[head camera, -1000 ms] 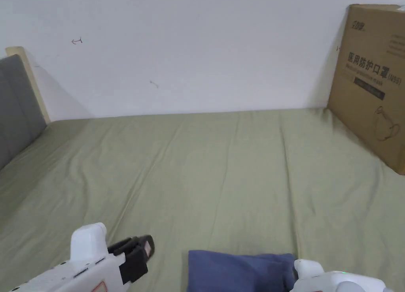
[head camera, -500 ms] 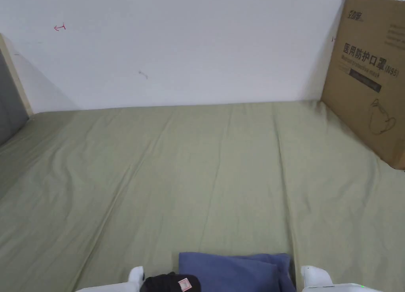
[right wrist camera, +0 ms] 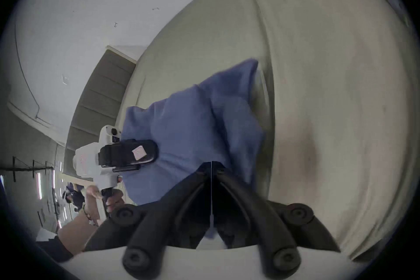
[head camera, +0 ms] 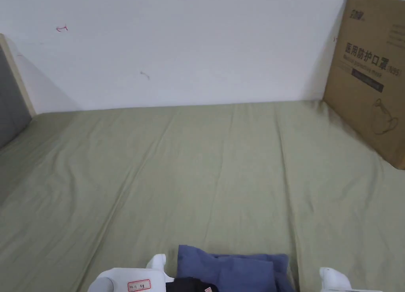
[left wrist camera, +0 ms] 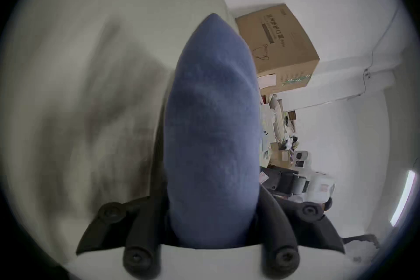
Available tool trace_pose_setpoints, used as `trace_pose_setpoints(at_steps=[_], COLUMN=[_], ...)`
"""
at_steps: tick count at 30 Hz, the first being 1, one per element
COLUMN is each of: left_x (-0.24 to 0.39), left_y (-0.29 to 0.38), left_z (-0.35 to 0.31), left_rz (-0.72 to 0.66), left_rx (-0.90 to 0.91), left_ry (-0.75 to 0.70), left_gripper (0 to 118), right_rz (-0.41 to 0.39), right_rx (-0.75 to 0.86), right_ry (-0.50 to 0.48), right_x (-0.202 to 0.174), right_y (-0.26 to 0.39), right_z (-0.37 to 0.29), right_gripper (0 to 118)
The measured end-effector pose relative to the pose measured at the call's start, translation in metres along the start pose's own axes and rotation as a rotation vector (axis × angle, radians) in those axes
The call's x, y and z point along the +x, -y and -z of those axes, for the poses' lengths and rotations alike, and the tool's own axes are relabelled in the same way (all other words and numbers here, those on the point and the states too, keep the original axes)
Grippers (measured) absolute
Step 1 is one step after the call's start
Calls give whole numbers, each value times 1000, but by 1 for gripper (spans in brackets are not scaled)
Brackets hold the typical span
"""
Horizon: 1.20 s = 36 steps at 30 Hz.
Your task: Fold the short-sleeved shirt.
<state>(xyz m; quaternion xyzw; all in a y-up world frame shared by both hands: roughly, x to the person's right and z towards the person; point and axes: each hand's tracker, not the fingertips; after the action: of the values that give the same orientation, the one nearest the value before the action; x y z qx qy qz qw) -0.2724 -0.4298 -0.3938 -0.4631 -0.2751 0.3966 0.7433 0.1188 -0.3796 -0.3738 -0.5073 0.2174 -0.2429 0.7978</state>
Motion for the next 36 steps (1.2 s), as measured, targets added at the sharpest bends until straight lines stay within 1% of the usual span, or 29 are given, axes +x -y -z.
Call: trace_pose_setpoints(at_steps=[1, 4, 6, 8, 9, 10, 12, 14, 15, 16, 18, 20, 21, 22, 23, 24, 27, 30, 31, 34, 35, 36], left_x=[11, 11, 1, -9, -15, -21, -34, -46, -51, -56, -69, -78, -80, -82, -85, -86, -72, -51, -42, -13, -1, 6], left_y=[-1, -17, -31, -44, -52, -57, -63, -70, -72, -72, -71, -66, -61, -58, -53, -49, -30, -25, -24, -22, -18, -19], left_z=[-15, -79, -130, -179, -202, -222, -262, -296, -312, -326, -355, -378, -389, -394, -403, -410, -410, -394, -383, -331, -305, -281], left_rz=[35, 102, 101, 122, 124, 112, 102, 101, 96, 86, 56, 21, 11, 1, -8, -17, -46, 8, 25, 44, 63, 96], left_rx=[23, 68, 86, 90, 91, 90, 92, 98, 99, 101, 113, 114, 121, 125, 136, 146, 206, 294, 319, 314, 281, 227], left_ry=[-20, -124, -236, -387, -470, -539, -678, -808, -873, -927, -1065, -1130, -1145, -1163, -1173, -1185, -1171, -1096, -1040, -801, -716, -654], left_gripper=[19, 19, 19, 20, 20, 20, 20, 20, 23, 29, 39, 59, 74, 99, 112, 115, 114, 114, 114, 114, 112, 106], right_rz=[-17, -57, -99, -150, -163, -165, -155, -123, -103, -91, -92, -98, -97, -95, -93, -93, -94, -99, -101, -116, -123, -132], right_rx=[10, 31, 39, 47, 56, 58, 51, 33, 31, 28, 28, 27, 23, 21, 19, 21, 28, 36, 38, 42, 45, 47], right_ry=[-7, -15, -16, 23, 37, 45, 34, 11, 11, 18, 40, 55, 57, 59, 61, 67, 76, 81, 81, 85, 88, 91], right_x=[-4, -18, -26, -33, -36, -47, -47, -43, -41, -41, -44, -45, -45, -46, -46, -47, -49, -52, -54, -58, -61, -63], right_y=[0, -1, -4, -5, -5, -3, -3, -4, -2, -1, 3, 5, 5, 5, 5, 5, 3, 1, 0, -1, 0, 0], right_z=[-8, -33, -46, -55, -59, -64, -67, -65, -64, -64, -64, -64, -65, -65, -65, -65, -67, -67, -67, -67, -68, -69], right_gripper=[0, 0, 0, 0, 0, 0, 0, 0, 0, 0, 0, 0, 0, 0, 0, 0, 0, 0, 0, 0, 0, 0])
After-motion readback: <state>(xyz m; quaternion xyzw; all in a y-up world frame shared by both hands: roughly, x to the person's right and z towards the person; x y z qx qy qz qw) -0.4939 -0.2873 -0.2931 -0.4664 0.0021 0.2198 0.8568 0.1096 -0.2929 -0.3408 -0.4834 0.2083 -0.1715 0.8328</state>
